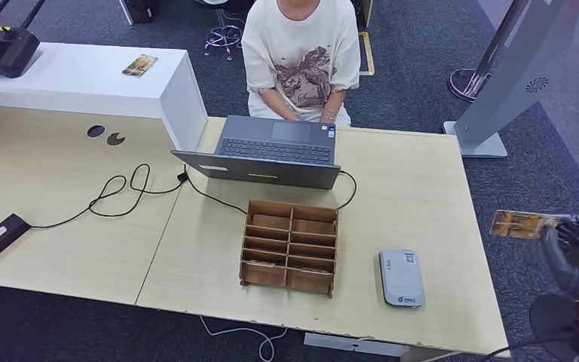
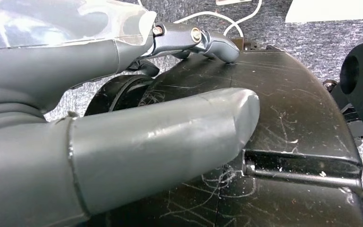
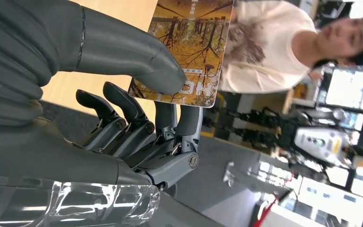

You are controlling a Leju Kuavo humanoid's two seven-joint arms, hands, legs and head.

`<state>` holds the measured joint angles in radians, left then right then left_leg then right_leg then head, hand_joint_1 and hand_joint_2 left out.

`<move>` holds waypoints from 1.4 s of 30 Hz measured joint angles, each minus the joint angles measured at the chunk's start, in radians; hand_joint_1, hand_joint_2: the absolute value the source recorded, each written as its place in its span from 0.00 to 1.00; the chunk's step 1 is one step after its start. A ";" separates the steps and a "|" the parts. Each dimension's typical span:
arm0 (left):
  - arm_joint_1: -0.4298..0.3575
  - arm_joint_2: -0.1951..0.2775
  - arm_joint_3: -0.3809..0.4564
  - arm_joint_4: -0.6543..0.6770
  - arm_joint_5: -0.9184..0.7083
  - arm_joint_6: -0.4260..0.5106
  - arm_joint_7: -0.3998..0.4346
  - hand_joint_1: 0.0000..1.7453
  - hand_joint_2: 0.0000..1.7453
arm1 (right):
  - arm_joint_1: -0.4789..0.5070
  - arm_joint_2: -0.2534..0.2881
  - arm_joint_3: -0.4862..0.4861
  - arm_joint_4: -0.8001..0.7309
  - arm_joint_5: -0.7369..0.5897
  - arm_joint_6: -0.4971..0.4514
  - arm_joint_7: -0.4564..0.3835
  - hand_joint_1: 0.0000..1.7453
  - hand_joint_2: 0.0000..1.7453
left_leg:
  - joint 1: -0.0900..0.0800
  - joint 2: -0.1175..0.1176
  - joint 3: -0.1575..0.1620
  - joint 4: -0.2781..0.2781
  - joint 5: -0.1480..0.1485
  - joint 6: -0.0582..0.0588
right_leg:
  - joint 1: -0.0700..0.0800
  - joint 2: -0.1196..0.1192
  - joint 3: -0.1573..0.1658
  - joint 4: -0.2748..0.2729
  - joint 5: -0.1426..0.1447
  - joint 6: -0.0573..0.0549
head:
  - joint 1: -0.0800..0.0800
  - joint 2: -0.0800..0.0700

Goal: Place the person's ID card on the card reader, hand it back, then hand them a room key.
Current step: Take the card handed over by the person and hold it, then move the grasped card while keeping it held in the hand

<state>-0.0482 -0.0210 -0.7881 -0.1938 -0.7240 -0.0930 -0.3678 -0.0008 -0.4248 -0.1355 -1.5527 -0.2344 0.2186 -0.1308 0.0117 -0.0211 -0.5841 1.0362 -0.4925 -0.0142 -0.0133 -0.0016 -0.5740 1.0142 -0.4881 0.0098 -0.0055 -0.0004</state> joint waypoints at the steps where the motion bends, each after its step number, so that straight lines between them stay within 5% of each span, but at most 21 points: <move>1: 0.000 0.000 0.000 0.000 0.000 0.000 0.001 0.00 0.00 | 0.012 0.009 0.001 -0.013 0.000 0.004 0.006 1.00 1.00 | 0.000 0.001 0.000 0.000 0.000 0.000 | 0.000 0.001 0.000 0.000 0.000 0.000 | 0.000 0.000; 8: -0.001 0.000 0.000 0.000 0.000 0.000 0.005 0.00 0.00 | 0.116 0.061 0.066 -0.055 -0.106 0.091 0.049 1.00 1.00 | 0.000 0.002 0.001 0.000 0.000 0.000 | 0.000 0.001 0.001 0.000 0.000 0.000 | 0.000 0.000; 16: 0.001 0.000 0.000 0.000 0.000 0.002 0.005 0.00 0.00 | 0.168 0.094 0.218 0.004 -0.081 0.053 0.045 1.00 1.00 | 0.000 0.003 0.001 0.000 0.000 0.000 | 0.000 0.002 0.001 0.000 0.000 0.000 | 0.000 0.000; 31: -0.001 0.005 -0.010 0.000 0.000 -0.010 -0.001 0.00 0.00 | 0.113 0.103 0.339 0.123 0.128 -0.137 0.076 1.00 1.00 | 0.000 0.003 0.001 0.000 0.000 0.000 | 0.000 0.002 0.001 0.000 0.000 0.000 | 0.000 0.000; 42: -0.003 0.010 -0.016 0.000 0.000 -0.009 -0.001 0.00 0.00 | 0.064 0.090 0.319 0.160 0.173 -0.145 0.096 1.00 1.00 | -0.001 0.003 0.001 0.000 0.000 0.000 | 0.000 0.002 0.001 0.000 0.000 0.000 | 0.000 0.000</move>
<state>-0.0508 -0.0105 -0.8038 -0.1938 -0.7240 -0.1020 -0.3688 0.0629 -0.3349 0.1837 -1.3931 -0.0612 0.0739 -0.0349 0.0112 -0.0177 -0.5832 1.0364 -0.4924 -0.0142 -0.0137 0.0005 -0.5732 1.0142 -0.4880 0.0099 -0.0053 -0.0004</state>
